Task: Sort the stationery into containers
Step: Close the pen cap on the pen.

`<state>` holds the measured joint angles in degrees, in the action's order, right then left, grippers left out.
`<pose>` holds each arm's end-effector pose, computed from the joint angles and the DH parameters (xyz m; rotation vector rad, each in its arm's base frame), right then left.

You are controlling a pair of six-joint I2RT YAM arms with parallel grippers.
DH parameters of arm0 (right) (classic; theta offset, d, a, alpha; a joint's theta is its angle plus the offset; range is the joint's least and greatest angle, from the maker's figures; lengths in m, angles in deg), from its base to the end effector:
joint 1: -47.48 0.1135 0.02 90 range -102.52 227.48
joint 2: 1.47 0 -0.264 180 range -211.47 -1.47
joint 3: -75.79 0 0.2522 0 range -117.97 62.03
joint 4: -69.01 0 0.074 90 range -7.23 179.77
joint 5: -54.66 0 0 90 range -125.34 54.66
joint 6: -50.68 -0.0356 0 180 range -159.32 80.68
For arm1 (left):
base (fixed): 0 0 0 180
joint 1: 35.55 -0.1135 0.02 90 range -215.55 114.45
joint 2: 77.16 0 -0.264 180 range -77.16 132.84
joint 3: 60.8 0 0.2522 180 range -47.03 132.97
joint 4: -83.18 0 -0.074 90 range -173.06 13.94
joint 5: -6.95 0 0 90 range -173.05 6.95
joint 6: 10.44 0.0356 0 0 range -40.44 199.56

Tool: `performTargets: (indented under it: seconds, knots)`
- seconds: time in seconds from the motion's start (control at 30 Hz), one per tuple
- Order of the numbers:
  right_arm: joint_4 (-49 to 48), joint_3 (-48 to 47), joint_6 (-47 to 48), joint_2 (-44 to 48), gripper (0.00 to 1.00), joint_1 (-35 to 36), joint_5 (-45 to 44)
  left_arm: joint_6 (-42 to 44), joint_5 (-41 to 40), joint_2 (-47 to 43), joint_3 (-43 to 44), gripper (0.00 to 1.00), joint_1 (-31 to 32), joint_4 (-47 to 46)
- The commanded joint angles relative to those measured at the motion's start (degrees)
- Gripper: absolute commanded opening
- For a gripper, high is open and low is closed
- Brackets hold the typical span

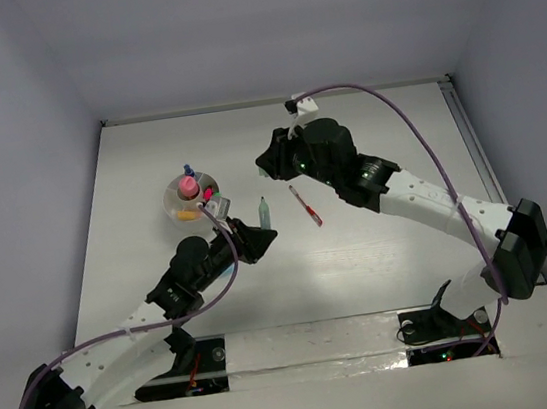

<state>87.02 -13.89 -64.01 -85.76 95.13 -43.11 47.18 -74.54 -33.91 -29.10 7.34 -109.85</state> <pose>0.2403 0.2565 0.3760 -0.2704 1.8383 0.7752 0.1312 -0.1291 0.2467 0.2780 1.6401 -1.1371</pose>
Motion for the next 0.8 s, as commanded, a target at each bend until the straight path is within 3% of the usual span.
performTargets:
  seconds: [0.0,0.77]
  knots:
    - [-3.6,-0.8,-1.8,0.5,0.07,0.2,2.9,2.8,-1.9,0.3,3.7,0.0,-0.3,-3.5]
    - [-3.6,2.0,-2.7,0.3,0.07,0.7,5.0,6.7,-5.4,5.2,8.4,0.0,-0.3,-1.9]
